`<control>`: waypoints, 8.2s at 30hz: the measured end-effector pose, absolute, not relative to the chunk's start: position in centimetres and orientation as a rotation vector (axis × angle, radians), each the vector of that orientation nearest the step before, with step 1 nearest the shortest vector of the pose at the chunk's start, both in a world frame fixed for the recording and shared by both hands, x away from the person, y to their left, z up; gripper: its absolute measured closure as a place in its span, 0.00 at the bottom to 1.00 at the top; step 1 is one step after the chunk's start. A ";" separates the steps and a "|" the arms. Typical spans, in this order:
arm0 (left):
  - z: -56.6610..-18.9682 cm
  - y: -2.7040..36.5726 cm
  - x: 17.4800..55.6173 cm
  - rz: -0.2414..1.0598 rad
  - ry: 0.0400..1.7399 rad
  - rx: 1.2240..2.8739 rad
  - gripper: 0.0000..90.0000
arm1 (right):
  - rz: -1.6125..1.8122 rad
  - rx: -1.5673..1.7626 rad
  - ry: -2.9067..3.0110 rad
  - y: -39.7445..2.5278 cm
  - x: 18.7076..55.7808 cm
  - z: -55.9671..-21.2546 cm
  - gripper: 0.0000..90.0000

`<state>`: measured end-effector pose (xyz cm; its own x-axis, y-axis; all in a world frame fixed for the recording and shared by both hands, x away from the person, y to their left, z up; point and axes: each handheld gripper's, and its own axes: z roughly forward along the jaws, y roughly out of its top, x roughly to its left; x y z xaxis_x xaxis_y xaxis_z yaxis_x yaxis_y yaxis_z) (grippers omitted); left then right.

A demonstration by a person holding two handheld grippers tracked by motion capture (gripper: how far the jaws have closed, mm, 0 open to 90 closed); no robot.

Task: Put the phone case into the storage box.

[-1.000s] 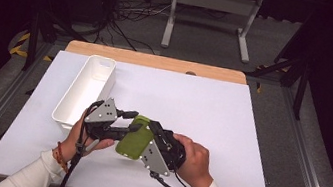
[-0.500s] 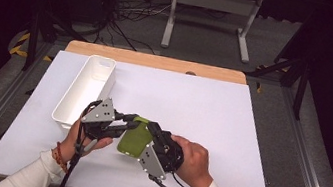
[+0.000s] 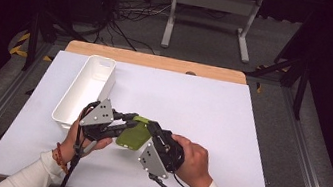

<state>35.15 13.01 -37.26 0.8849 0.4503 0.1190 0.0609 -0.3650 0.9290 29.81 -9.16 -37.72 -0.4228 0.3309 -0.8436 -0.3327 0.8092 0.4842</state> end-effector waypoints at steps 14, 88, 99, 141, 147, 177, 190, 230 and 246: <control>-36.9 13.7 35.1 0.453 0.383 1.886 0.88 | 0.931 0.143 1.938 -10.9 30.0 -37.0 0.84; -34.8 18.2 35.1 0.515 0.426 1.752 0.87 | 1.109 0.621 1.994 -22.4 28.6 -41.9 0.19; -34.1 19.8 35.2 0.532 0.454 1.701 0.87 | 1.100 0.619 2.008 -22.0 28.7 -42.2 0.18; -32.8 24.1 35.8 0.595 0.526 1.601 0.87 | 1.077 0.617 2.036 -21.6 28.9 -42.5 0.18; -32.7 24.8 35.9 0.602 0.537 1.593 0.87 | 1.075 0.616 2.035 -21.6 29.0 -42.4 0.18; -32.8 27.8 37.8 0.635 0.610 1.560 0.87 | 1.078 0.603 2.043 -21.2 28.9 -42.5 0.18; -32.8 28.6 39.6 0.651 0.630 1.561 0.87 | 1.074 0.610 2.055 -21.0 29.1 -42.7 0.18; -36.4 28.3 49.9 0.616 0.690 1.665 0.87 | 1.060 0.636 2.082 -20.8 29.9 -43.3 0.19; -39.4 27.9 52.9 0.629 0.703 1.703 0.87 | 1.042 0.647 2.095 -20.6 30.4 -43.5 0.19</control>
<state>52.87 27.92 -39.45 0.6788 0.7326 0.0506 0.1312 -0.1887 0.9732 30.36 -20.61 -43.54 -0.6306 0.6851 -0.3646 0.1228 0.5519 0.8248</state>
